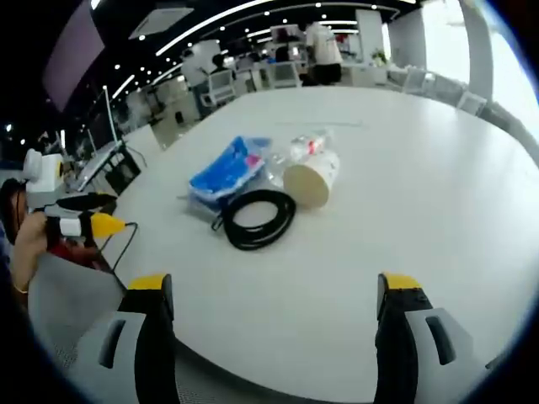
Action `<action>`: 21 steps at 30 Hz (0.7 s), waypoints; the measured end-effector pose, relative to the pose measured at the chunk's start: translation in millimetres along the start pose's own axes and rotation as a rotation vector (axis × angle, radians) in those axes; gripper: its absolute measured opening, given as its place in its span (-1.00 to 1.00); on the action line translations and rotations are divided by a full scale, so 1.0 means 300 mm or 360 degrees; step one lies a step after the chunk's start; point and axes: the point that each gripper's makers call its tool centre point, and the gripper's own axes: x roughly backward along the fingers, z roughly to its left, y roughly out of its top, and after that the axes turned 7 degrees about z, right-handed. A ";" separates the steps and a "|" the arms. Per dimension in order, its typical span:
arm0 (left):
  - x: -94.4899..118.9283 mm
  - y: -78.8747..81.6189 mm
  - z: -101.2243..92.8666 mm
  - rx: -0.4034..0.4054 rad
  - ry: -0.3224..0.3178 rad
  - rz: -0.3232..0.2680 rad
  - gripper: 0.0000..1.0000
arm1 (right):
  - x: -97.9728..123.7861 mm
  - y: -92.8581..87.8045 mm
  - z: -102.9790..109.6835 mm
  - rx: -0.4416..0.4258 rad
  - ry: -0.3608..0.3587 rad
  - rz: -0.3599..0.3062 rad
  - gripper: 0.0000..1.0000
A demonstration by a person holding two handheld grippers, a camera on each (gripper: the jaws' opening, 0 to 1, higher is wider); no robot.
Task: Arrange the tabletop items into an orderly group along one side of the table until the central work area is clear of visible clutter.
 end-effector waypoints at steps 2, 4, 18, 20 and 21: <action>-0.001 0.000 -0.001 -0.0001 -0.0001 0.0001 0.77 | 0.000 0.000 -0.001 0.0000 -0.0001 0.0000 0.99; -0.001 0.000 -0.002 -0.0004 -0.0001 0.0003 0.77 | 0.001 0.003 0.001 -0.0002 0.0006 -0.0007 0.99; -0.001 0.000 -0.002 -0.0006 -0.0005 0.0005 0.75 | -0.002 0.002 0.008 0.0010 0.0017 -0.0004 0.99; -0.002 -0.001 -0.003 -0.0004 -0.0007 0.0007 0.75 | -0.002 0.003 0.012 0.0013 0.0022 -0.0005 0.99; -0.002 -0.001 -0.003 -0.0005 -0.0008 0.0006 0.75 | -0.003 0.002 0.012 0.0015 0.0022 -0.0003 0.99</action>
